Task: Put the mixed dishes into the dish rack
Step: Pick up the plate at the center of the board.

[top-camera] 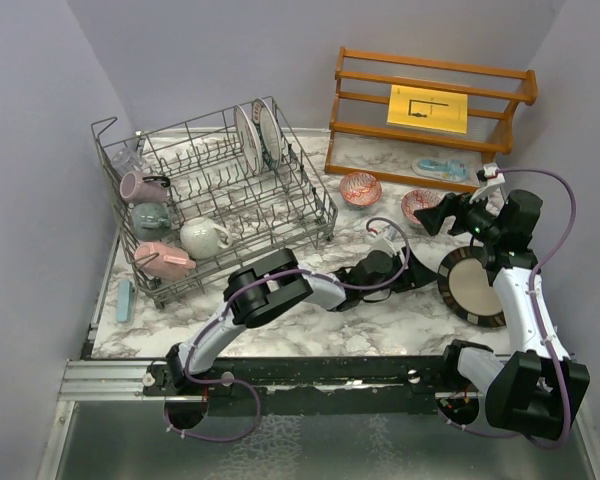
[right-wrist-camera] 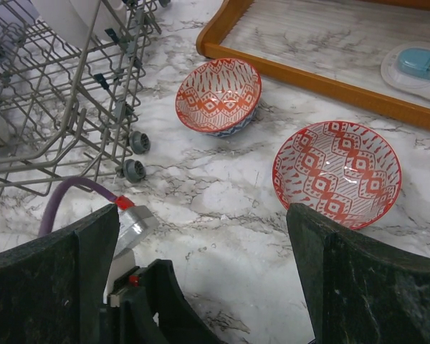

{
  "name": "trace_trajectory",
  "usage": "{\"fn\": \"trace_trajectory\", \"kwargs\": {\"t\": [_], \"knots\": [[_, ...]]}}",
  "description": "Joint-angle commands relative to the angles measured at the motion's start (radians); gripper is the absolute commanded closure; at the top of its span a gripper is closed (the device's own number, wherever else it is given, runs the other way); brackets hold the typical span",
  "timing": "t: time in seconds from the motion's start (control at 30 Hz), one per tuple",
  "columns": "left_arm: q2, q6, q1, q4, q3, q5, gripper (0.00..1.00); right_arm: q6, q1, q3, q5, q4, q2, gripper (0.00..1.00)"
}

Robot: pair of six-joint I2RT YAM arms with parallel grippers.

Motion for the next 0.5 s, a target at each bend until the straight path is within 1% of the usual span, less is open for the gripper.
{"fn": "trace_trajectory", "kwargs": {"t": [0.0,0.1,0.2,0.23,0.3,0.37,0.47], "knots": [[0.081,-0.103,-0.015,-0.059,0.097,-0.004,0.43,0.017,-0.005,0.006,0.029,0.031,-0.024,0.01],[0.129,-0.152,-0.016,-0.090,0.169,0.019,0.45,0.018,-0.005,0.007,0.031,0.029,-0.029,0.01],[0.157,-0.158,-0.019,-0.149,0.228,0.019,0.45,0.020,-0.005,0.006,0.023,0.028,-0.033,0.01],[0.166,-0.160,-0.019,-0.168,0.248,0.022,0.48,0.020,-0.005,0.008,0.021,0.028,-0.034,0.01],[0.188,-0.167,-0.020,-0.190,0.282,0.032,0.49,0.020,-0.005,0.010,0.018,0.027,-0.035,0.01],[0.212,-0.178,-0.020,-0.221,0.317,0.047,0.55,0.021,-0.005,0.010,0.015,0.026,-0.035,0.01],[0.245,-0.201,-0.024,-0.240,0.355,0.066,0.57,0.023,-0.005,0.010,0.012,0.026,-0.037,0.01]]}}
